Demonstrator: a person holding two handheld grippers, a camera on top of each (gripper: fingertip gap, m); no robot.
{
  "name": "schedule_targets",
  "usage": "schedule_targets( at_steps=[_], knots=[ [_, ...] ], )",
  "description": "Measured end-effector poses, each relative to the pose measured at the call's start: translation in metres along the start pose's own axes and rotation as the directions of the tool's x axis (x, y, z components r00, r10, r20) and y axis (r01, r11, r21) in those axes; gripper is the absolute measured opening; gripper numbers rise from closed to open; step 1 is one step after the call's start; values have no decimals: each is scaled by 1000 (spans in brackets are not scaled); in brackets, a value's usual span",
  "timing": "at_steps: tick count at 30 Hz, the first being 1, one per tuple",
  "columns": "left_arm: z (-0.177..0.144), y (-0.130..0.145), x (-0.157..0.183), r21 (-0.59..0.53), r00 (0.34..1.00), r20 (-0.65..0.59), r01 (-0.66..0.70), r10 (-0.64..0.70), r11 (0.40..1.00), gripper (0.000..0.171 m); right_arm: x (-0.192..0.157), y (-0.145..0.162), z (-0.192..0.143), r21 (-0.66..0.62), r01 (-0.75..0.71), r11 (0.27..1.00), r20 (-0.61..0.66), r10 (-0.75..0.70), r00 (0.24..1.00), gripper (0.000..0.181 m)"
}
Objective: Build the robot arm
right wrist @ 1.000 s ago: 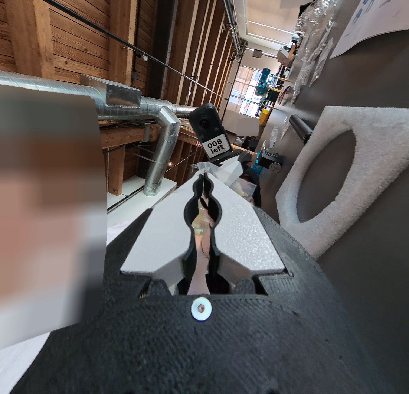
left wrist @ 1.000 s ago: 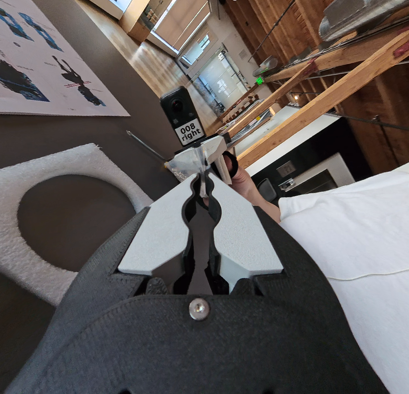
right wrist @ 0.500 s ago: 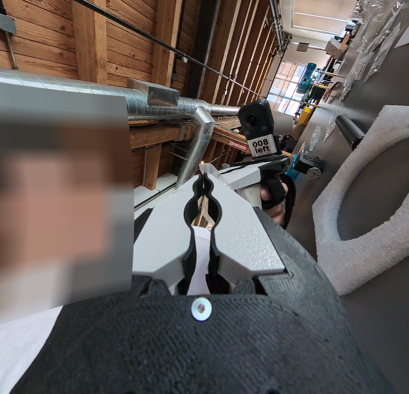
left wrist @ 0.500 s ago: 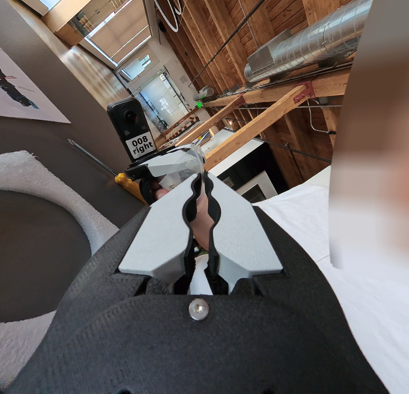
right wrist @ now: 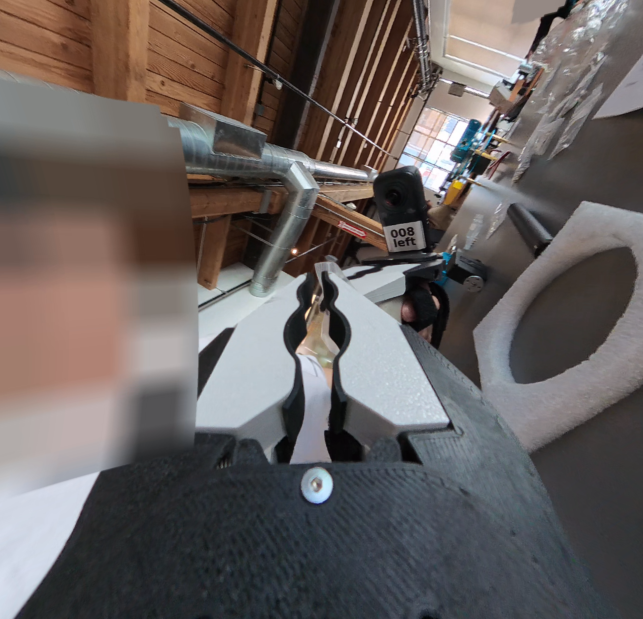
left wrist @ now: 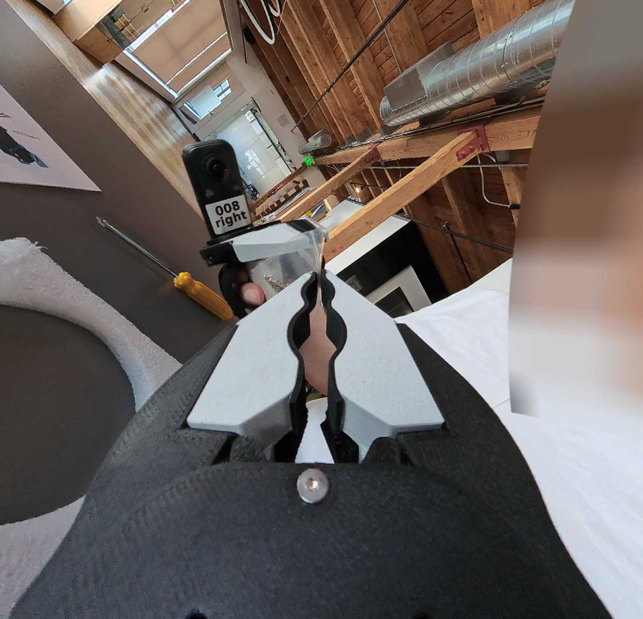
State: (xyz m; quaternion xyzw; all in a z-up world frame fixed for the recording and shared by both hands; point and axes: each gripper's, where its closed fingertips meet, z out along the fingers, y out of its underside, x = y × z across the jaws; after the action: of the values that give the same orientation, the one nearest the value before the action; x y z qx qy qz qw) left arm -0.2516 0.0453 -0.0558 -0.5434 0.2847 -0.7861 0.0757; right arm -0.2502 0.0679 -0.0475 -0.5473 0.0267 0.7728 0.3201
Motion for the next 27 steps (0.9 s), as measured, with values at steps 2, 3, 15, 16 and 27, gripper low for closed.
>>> schedule_targets(
  at_steps=[2,3,15,16,27],
  knots=[
    [0,1,-1,-4,1000,5,-1,1,1000,0,2,1,0,-17,41,999,-40,-42,998,2],
    [1,1,-1,-7,1000,8,-2,2,1000,0,2,1,0,-24,60,998,-55,-62,997,2],
    [2,3,-2,-19,1000,13,-1,1,1000,0,1,1,1,-23,60,998,-50,-61,997,0],
    [2,3,-2,-19,1000,11,0,0,1000,0,1,1,1,-18,55,998,-45,-56,997,0],
    [4,4,2,-28,1000,-15,9,-9,1000,0,-4,1,0,-7,14,1000,0,-14,1000,0]
  ],
)
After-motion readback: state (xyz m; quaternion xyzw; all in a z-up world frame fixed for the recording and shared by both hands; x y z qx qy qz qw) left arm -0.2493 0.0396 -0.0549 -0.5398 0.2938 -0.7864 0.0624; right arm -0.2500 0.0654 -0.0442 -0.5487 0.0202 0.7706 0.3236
